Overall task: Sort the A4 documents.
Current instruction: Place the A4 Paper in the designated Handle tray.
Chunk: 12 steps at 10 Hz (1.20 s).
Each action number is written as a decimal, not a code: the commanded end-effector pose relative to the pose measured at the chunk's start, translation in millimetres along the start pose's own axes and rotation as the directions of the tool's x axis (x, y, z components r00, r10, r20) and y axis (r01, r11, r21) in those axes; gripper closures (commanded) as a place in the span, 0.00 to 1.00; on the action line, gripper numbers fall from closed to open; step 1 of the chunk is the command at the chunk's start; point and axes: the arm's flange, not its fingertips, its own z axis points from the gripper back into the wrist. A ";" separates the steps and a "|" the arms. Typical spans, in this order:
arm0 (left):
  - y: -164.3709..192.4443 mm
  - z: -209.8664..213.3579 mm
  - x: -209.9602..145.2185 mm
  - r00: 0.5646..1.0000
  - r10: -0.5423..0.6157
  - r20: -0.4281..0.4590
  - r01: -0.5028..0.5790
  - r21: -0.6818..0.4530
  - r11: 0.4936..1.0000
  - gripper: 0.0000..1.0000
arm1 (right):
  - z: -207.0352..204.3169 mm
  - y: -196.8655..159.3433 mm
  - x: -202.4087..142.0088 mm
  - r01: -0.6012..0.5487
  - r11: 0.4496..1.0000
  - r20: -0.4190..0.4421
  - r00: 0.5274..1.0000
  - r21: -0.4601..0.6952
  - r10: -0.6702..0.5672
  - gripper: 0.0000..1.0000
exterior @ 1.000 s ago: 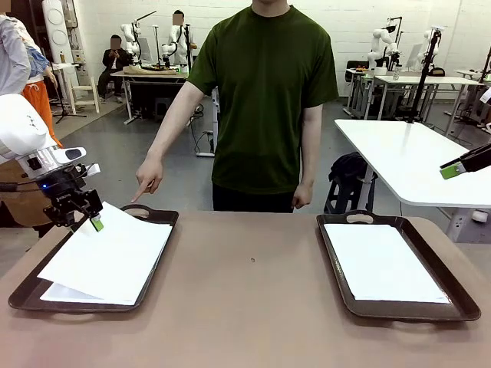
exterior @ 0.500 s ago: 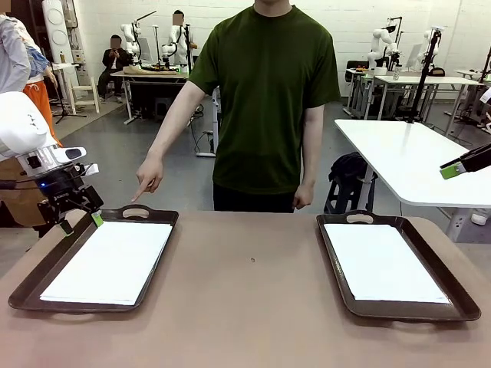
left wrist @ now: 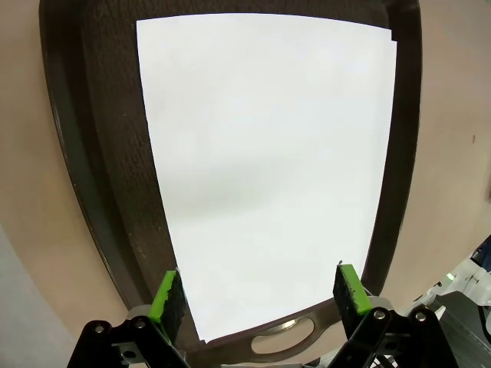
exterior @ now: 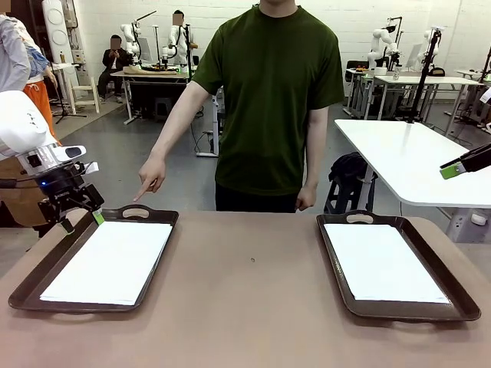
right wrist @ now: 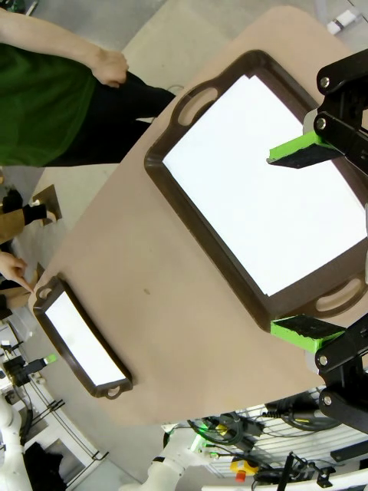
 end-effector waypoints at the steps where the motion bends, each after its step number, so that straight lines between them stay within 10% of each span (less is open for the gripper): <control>1: 0.7 -0.1 -0.5 1.000 -0.005 -0.007 0.005 0.012 1.000 0.00 | -1.2 0.9 0.1 -0.005 1.000 -0.001 1.000 0.003 0.005 0.00; 12: 0.7 -0.1 -0.5 1.000 -0.005 -0.007 0.005 0.012 1.000 0.00 | -1.2 0.9 0.1 -0.005 1.000 -0.001 1.000 0.003 0.005 0.00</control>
